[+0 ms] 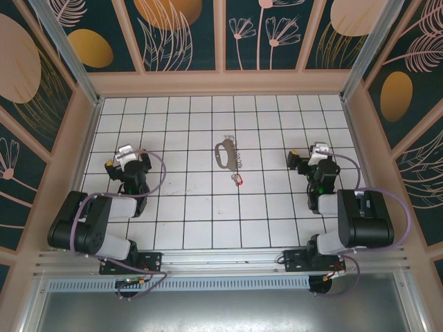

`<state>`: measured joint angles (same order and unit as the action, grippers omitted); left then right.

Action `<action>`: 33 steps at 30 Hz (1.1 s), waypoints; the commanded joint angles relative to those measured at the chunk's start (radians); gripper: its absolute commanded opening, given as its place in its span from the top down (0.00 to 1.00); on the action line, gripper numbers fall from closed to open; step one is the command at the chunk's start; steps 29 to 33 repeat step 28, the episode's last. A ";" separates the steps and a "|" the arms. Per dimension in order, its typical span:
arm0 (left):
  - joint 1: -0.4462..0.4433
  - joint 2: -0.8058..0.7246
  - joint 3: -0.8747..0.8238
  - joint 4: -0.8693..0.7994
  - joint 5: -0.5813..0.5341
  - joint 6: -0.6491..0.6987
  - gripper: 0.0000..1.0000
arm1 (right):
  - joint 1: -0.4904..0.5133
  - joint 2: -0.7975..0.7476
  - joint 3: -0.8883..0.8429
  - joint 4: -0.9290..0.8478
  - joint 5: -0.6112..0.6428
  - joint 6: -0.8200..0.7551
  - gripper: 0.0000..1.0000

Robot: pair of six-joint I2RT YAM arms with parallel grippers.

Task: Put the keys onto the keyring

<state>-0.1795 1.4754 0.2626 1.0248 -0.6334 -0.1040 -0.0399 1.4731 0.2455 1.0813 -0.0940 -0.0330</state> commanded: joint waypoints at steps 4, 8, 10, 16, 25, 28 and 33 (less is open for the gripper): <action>0.153 0.043 -0.033 0.264 0.362 -0.006 0.01 | -0.035 0.087 -0.033 0.248 -0.052 0.056 0.01; 0.158 0.052 -0.043 0.288 0.366 -0.006 0.01 | -0.010 0.087 -0.022 0.224 0.027 0.051 0.01; 0.158 0.048 -0.041 0.277 0.367 -0.004 0.01 | -0.008 0.086 -0.022 0.225 0.031 0.050 0.01; 0.158 0.046 -0.038 0.268 0.368 -0.004 0.01 | -0.004 0.086 -0.022 0.226 0.036 0.049 0.01; 0.158 0.047 -0.037 0.268 0.367 -0.003 0.01 | 0.001 0.086 -0.019 0.220 0.044 0.043 0.01; 0.158 0.046 -0.038 0.268 0.367 -0.003 0.01 | 0.005 0.086 -0.022 0.226 0.052 0.042 0.01; 0.158 0.046 -0.038 0.268 0.367 -0.003 0.01 | 0.005 0.086 -0.022 0.226 0.052 0.042 0.01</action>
